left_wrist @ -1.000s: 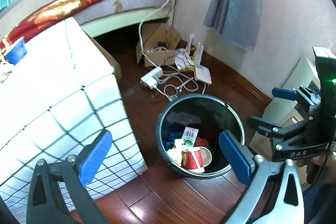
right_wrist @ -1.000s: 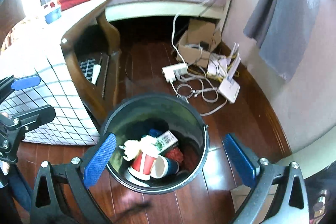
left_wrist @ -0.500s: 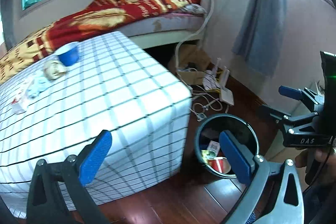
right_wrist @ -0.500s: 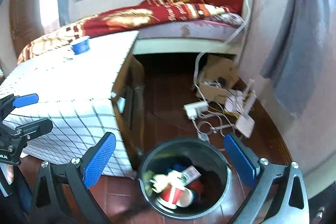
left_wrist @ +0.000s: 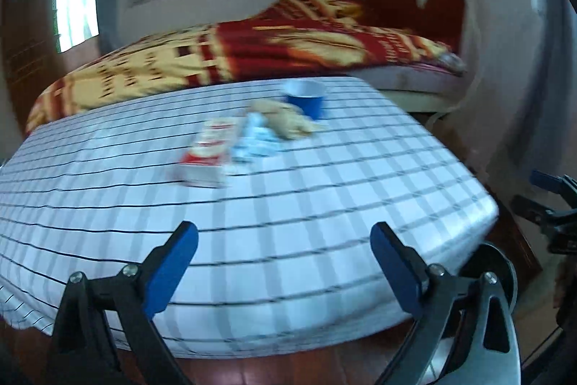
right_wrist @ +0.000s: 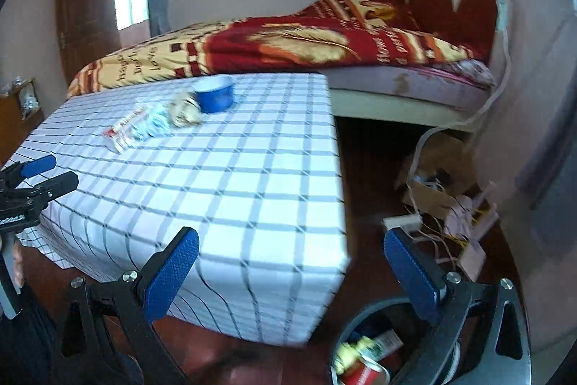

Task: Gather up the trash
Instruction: 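Move both grippers back toward the remaining items on the table, then grasp the red-and-white milk carton with the left gripper while the right gripper grasps the beige tied bag, then carry the carton and beige bag over the black bin with both grippers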

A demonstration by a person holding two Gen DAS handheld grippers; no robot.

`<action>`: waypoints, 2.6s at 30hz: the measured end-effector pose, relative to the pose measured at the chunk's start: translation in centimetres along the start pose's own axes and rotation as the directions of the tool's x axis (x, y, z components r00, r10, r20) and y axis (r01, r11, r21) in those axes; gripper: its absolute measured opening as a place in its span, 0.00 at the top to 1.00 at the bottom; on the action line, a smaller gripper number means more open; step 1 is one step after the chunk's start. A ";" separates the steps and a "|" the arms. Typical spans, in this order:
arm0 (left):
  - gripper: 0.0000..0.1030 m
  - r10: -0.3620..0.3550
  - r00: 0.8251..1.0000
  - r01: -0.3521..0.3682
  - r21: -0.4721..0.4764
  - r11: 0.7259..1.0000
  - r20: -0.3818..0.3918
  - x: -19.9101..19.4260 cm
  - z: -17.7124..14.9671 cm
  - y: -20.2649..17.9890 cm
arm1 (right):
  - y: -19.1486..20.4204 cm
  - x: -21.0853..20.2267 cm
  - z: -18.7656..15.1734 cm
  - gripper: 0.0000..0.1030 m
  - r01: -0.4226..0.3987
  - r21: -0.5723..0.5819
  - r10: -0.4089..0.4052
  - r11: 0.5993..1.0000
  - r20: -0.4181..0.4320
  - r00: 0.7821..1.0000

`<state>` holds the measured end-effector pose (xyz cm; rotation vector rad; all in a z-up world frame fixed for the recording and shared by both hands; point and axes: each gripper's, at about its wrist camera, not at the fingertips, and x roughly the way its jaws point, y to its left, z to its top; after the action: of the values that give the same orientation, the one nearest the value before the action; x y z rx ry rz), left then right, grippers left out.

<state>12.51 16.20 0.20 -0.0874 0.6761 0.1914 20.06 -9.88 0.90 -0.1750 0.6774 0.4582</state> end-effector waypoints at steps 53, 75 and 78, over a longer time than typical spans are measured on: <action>0.49 -0.013 0.999 0.010 -0.076 0.997 -0.039 9.1 4.1 8.7 | 14.1 20.3 13.1 0.78 -0.326 -0.082 0.315 0.942 -0.121 0.941; 0.49 -0.078 0.997 0.080 -0.051 0.996 0.028 2.1 1.8 2.4 | 6.0 6.8 7.3 0.78 -0.250 -0.041 0.251 0.967 0.004 0.968; 0.49 -0.105 0.994 0.106 -0.031 0.994 0.029 1.7 1.6 1.2 | 5.5 5.7 6.4 0.78 -0.242 -0.044 0.242 0.969 0.009 0.970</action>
<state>14.57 17.83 0.33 -0.1514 0.6392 0.1018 25.01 -1.06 2.19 -0.1293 0.6779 0.7079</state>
